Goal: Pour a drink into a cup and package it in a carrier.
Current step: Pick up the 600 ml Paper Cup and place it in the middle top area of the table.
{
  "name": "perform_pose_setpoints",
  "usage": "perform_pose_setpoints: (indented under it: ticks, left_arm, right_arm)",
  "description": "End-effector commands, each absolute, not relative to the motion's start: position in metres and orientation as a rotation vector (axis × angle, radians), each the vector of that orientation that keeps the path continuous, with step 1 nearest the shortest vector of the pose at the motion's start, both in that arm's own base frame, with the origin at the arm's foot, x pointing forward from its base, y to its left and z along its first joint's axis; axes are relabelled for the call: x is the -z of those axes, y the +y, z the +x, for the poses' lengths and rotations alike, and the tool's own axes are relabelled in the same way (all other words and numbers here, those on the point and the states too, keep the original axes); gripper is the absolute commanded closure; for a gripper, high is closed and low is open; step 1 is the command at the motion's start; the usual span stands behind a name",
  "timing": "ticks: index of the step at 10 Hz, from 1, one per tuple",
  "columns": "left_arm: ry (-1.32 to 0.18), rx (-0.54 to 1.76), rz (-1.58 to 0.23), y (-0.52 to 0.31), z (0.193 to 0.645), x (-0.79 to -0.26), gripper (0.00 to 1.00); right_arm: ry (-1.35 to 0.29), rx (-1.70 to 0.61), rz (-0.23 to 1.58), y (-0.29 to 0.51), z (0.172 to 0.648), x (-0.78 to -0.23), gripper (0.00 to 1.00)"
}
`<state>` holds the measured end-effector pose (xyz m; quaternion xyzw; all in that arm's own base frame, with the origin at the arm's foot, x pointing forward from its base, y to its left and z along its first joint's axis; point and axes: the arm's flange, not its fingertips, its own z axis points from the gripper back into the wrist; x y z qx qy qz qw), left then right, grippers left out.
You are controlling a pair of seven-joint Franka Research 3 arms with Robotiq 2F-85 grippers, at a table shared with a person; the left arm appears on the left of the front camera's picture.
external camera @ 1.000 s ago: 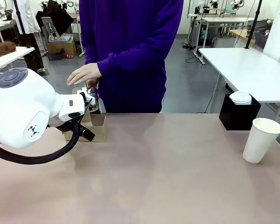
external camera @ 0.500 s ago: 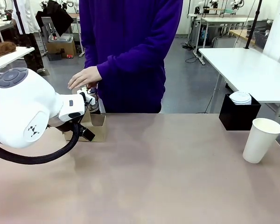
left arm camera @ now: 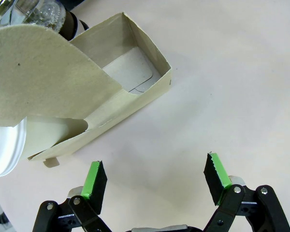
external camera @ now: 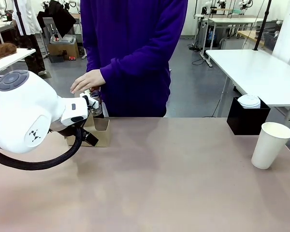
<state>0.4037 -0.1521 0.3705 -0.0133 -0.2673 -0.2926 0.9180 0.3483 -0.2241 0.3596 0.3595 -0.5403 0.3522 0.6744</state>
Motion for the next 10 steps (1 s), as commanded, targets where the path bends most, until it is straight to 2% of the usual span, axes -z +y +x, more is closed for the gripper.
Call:
perform_pose_setpoints:
  ticks: [1, 5, 10]
  left_arm:
    - [-0.55, 0.601, -0.029, -0.152, 0.404, -0.371, 0.0]
    - [-0.55, 0.601, -0.029, -0.152, 0.404, -0.371, 0.0]
    - [-0.55, 0.601, -0.029, -0.152, 0.404, -0.371, 0.0]
  right_arm:
    - [-1.293, -0.817, 0.823, -0.225, 0.346, -0.338, 0.0]
    - [-1.307, -0.754, 0.782, -0.208, 0.356, -0.294, 0.0]
    - [-1.283, -0.742, 0.834, -0.187, 0.365, -0.256, 0.0]
